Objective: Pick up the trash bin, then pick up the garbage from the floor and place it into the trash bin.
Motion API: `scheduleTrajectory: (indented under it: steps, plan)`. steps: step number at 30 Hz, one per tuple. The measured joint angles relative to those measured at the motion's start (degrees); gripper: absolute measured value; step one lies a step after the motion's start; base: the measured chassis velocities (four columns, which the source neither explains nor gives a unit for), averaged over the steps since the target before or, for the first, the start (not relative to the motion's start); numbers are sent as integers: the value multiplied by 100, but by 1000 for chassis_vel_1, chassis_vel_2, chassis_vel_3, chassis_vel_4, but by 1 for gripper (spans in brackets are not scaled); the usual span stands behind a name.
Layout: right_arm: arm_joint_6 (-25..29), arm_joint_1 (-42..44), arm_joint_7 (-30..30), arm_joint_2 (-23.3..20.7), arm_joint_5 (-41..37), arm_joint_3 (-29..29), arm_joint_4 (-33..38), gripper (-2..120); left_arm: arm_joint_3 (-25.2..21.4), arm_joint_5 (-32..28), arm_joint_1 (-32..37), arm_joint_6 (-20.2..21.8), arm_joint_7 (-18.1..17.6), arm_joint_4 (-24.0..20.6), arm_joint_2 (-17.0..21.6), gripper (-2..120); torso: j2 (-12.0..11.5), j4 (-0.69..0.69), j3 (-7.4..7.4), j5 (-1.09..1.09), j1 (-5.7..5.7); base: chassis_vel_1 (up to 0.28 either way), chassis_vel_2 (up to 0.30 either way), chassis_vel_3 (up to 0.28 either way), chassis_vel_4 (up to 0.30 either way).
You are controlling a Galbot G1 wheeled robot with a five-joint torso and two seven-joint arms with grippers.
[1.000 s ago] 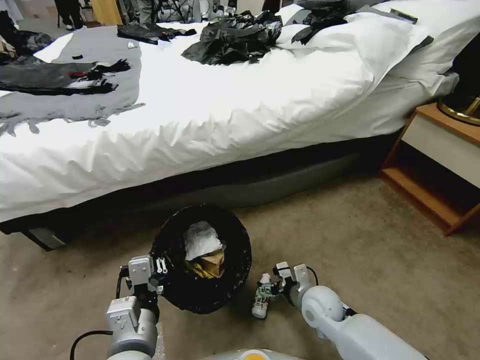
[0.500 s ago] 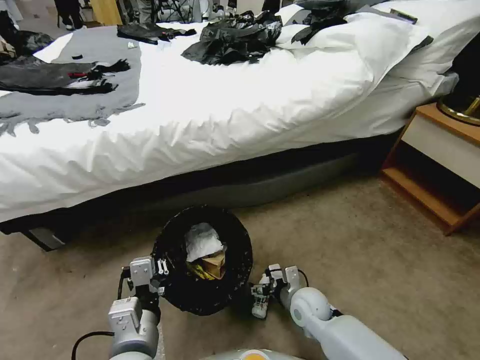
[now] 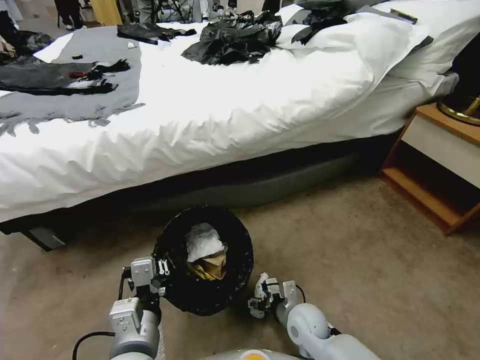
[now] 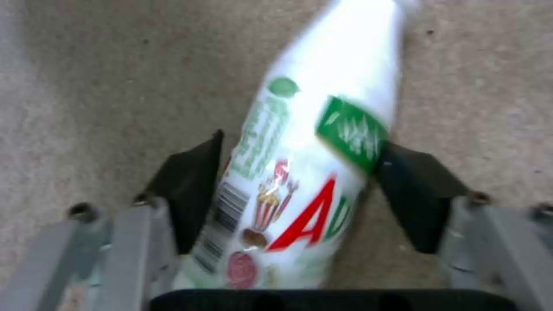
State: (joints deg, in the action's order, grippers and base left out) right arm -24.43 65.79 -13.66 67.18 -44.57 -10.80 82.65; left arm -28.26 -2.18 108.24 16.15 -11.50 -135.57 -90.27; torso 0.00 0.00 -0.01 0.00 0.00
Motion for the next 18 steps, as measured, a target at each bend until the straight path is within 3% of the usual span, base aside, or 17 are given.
scheduleTrajectory:
  steps: [5, 18]
  plan:
    - [76, 31, 74, -28, 178, 85, -15, 44, 19, 0, -7, 0, -2, -2, 5, 0, 0, 0, 0, 2, 0, 0, 0, 0, 0]
    - [254, 0, 142, -32, 510, 278, -62, 18, 26, -4, 0, -2, -4, -22, 29, 0, 0, 1, 1, 1, 0, 0, 0, 0, 0]
